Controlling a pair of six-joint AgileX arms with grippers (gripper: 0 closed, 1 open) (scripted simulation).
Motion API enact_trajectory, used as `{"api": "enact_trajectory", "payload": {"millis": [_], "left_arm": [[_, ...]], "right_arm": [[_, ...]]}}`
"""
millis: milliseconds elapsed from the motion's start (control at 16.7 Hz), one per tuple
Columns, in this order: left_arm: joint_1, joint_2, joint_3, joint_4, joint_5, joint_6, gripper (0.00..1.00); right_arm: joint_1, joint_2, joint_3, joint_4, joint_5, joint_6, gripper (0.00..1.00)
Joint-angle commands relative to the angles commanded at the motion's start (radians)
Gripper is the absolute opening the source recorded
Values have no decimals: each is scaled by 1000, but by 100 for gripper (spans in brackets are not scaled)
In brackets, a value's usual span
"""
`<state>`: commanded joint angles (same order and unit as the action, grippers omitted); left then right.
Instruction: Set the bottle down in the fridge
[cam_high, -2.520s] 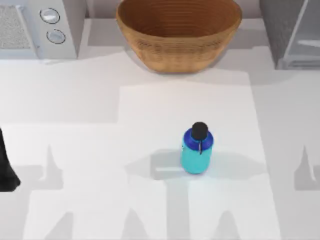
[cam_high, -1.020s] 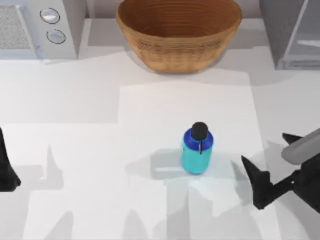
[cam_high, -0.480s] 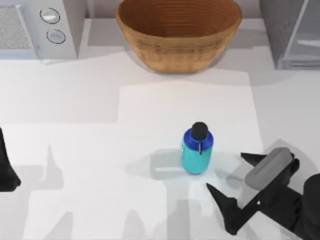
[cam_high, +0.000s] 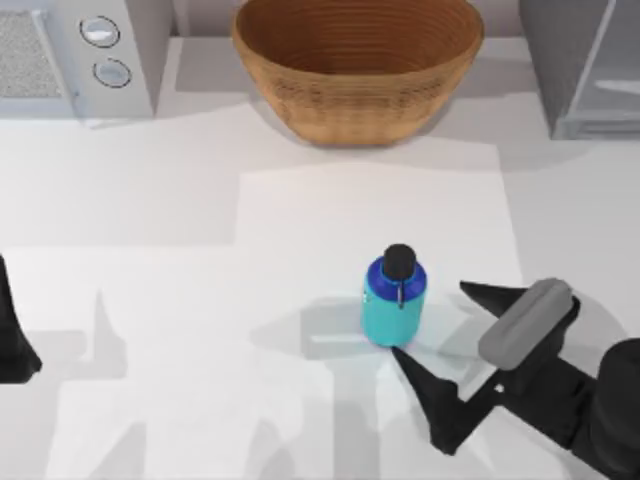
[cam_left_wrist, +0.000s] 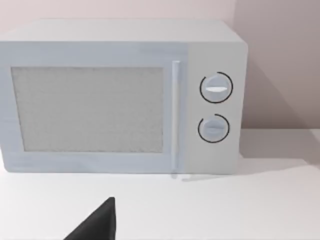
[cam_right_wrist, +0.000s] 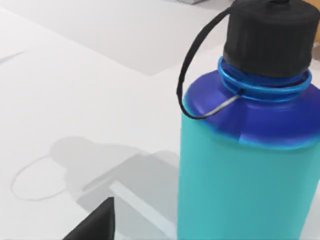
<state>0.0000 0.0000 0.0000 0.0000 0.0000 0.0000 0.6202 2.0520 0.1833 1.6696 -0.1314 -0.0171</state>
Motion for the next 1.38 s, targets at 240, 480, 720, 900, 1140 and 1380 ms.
{"api": "enact_trajectory", "payload": {"millis": [240,480,720,900,1140,1380], "left_arm": [[0,0,0,0,0,0,100],[0,0,0,0,0,0,100],[0,0,0,0,0,0,100],[0,0,0,0,0,0,100],[0,0,0,0,0,0,100],[0,0,0,0,0,0,100]], "right_arm": [[4,13,37,-25,4,1,100],[23,67,173,-104,24,4,100],[33,93,240,-146,34,6,100],[33,93,240,-146,34,6,100],[33,93,240,-146,34,6,70],[33,93,240,-146,34,6,40]]}}
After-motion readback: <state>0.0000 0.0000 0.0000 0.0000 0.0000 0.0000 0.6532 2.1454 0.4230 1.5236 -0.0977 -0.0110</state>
